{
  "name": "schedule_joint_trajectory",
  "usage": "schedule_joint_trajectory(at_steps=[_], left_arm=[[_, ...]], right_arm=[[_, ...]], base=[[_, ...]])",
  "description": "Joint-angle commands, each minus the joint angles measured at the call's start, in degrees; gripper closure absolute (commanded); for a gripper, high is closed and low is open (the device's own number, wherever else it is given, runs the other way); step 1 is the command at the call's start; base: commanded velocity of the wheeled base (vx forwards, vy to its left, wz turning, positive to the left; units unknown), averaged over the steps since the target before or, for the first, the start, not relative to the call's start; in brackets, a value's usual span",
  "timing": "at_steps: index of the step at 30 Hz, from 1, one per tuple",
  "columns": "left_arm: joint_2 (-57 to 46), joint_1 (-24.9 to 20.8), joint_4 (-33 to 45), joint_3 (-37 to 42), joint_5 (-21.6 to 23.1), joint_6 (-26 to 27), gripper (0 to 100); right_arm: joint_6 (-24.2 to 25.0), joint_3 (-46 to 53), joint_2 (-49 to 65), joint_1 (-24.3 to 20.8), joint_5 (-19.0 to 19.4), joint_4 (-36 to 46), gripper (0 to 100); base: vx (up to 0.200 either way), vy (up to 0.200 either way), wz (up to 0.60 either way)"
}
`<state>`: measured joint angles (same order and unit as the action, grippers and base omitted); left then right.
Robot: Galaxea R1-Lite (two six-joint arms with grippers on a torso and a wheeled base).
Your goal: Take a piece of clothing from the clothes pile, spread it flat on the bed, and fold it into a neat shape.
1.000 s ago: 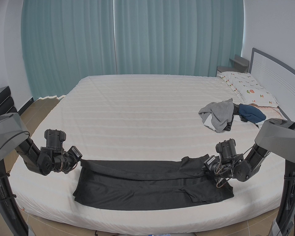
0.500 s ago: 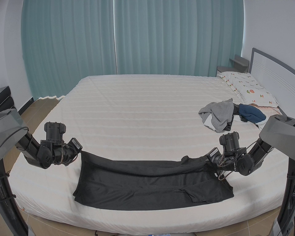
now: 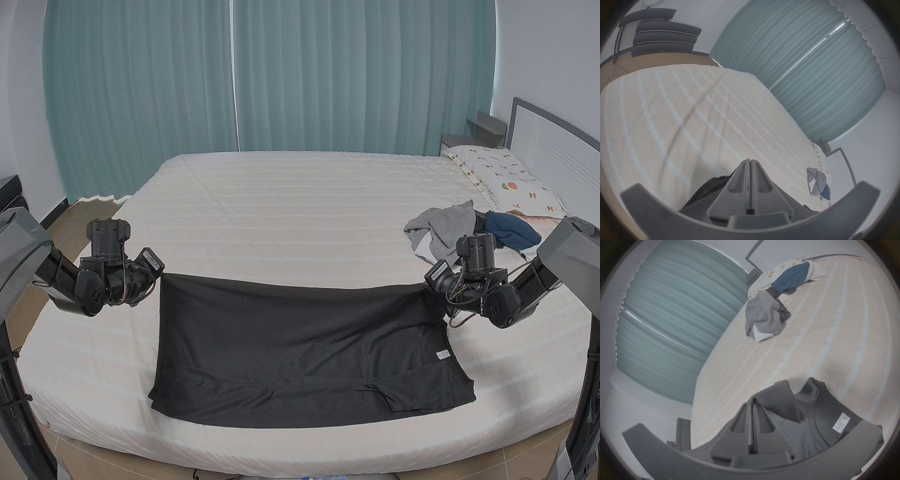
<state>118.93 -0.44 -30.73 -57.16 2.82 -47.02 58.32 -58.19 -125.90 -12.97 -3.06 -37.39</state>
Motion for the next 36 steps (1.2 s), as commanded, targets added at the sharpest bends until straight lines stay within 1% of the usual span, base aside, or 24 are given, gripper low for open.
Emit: schedule_joint_trajectory(at_steps=[1,3,4,5,7,10,18,24,32,33,35,36], left_arm=[[-0.5,0.6,-0.5,5.3,0.0,0.3,100],[-1.0,0.8,-0.5,8.4,0.1,1.6,100],[-1.0,0.9,-0.5,8.6,0.1,1.8,100],[-1.3,1.3,-0.6,11.3,0.2,4.0,100],[-1.3,1.6,-0.5,13.4,0.2,6.5,100],[-0.8,1.4,-0.5,16.2,0.3,8.7,100],[1.0,1.1,-0.5,17.9,0.2,10.1,100],[2.0,1.1,-0.2,18.8,0.2,12.3,100],[2.4,0.6,0.0,19.4,0.2,12.5,100],[2.4,0.5,0.0,19.5,0.2,12.7,0],[2.3,0.5,0.1,19.6,0.1,12.8,0],[2.2,0.5,0.0,19.7,0.1,12.7,0]], right_arm=[[-1.6,6.1,1.5,-0.3,0.1,-0.5,100],[-2.6,9.6,2.8,-0.6,0.6,-0.5,100],[-2.7,9.8,2.9,-0.6,0.6,-0.5,100],[-3.3,12.2,3.8,-0.8,0.8,-0.6,100],[-4.0,14.2,4.4,-1.1,0.8,-0.7,100],[-4.9,16.5,4.2,-1.6,0.8,-0.7,100],[-5.1,18.7,1.8,-3.6,1.2,-0.7,100],[-5.5,18.7,0.0,-3.7,1.3,-0.7,100],[-6.3,18.8,-0.1,-3.8,1.2,-0.7,100],[-6.3,18.8,-0.1,-3.9,1.2,-0.7,100],[-6.2,18.8,-0.2,-4.0,1.2,-0.7,100],[-6.2,18.8,-0.1,-4.0,1.2,-0.7,0]], base=[[0.0,0.0,0.0],[0.0,0.0,0.0],[0.0,0.0,0.0],[0.0,0.0,0.0],[0.0,0.0,0.0],[0.0,0.0,0.0],[0.0,0.0,0.0],[0.0,0.0,0.0],[0.0,0.0,0.0],[0.0,0.0,0.0],[0.0,0.0,0.0],[0.0,0.0,0.0]])
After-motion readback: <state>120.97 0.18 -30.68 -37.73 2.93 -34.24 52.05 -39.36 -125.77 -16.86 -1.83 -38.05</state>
